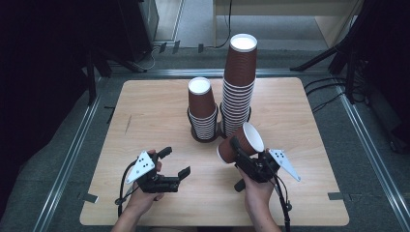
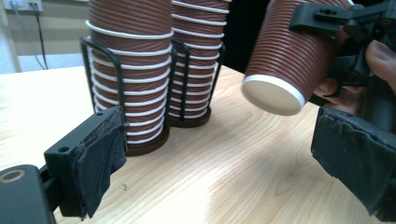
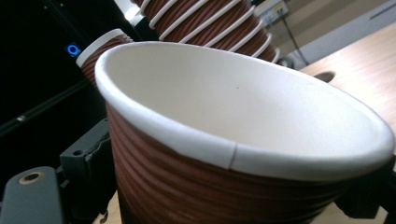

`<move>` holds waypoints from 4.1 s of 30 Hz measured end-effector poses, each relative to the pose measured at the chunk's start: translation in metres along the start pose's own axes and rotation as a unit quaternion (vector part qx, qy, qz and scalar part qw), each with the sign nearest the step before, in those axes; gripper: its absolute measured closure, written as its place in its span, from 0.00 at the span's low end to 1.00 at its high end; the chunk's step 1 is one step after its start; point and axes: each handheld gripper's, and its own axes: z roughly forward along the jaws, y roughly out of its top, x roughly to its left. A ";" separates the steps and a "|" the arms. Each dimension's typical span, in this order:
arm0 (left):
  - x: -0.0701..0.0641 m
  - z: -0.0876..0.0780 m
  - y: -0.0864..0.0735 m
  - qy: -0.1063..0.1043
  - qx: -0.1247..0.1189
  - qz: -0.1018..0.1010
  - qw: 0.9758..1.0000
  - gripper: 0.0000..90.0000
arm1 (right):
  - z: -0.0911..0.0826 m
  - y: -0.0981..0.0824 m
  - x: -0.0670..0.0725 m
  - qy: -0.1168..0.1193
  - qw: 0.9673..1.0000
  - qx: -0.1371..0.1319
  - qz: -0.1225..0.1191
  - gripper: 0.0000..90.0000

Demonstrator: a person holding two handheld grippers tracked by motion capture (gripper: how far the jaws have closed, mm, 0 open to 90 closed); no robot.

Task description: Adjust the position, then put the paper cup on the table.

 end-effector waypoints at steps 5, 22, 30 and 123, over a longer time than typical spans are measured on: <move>0.005 -0.002 -0.001 0.008 0.002 -0.006 1.000 0.05 | -0.007 0.005 -0.005 -0.017 0.999 -0.012 -0.044 0.13; 0.025 -0.015 -0.009 0.053 0.008 -0.012 0.998 0.05 | -0.021 0.026 -0.024 -0.058 0.984 -0.058 -0.161 0.13; 0.037 -0.025 -0.012 0.080 0.007 -0.023 0.997 0.05 | -0.025 0.038 -0.035 -0.079 0.975 -0.079 -0.191 0.13; 0.094 -0.074 -0.045 0.232 0.000 -0.023 0.972 0.00 | 0.050 0.030 -0.135 -0.215 0.915 0.036 -0.340 0.11</move>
